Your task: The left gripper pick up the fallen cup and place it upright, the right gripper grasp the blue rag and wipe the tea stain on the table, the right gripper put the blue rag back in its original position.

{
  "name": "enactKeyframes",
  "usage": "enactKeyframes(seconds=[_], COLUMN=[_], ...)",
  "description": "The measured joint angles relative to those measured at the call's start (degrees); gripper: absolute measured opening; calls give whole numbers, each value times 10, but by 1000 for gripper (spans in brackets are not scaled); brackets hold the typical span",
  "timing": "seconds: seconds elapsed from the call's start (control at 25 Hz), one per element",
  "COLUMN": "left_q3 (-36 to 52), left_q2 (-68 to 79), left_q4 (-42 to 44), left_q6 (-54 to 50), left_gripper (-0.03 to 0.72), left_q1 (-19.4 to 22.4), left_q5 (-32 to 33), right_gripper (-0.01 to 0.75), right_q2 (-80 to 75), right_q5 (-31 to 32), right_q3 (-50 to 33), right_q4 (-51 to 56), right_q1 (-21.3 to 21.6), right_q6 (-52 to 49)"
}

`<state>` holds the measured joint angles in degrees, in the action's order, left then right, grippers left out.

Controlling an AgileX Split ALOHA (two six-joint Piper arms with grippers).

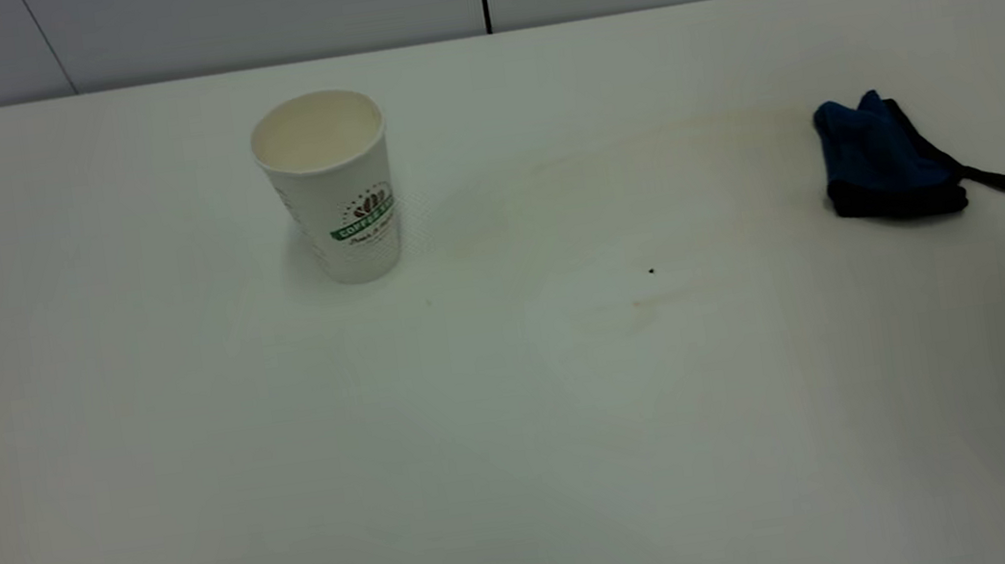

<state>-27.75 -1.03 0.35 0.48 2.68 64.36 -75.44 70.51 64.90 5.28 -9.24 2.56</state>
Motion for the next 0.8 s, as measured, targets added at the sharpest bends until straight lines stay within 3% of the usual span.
enactKeyframes(seconds=[0.24, 0.56, 0.8], left_q3=[0, 0, 0], left_q2=[0, 0, 0], left_q4=[0, 0, 0], left_q6=[0, 0, 0], left_gripper=[240, 240, 240], left_q1=[0, 0, 0], left_q5=[0, 0, 0], right_gripper=[589, 589, 589], right_q2=[187, 495, 605], right_q5=[0, 4, 4], right_q3=[-131, -229, -287], right_q4=[-25, -47, -53], right_q1=[0, 3, 43], right_q6=[0, -32, -42])
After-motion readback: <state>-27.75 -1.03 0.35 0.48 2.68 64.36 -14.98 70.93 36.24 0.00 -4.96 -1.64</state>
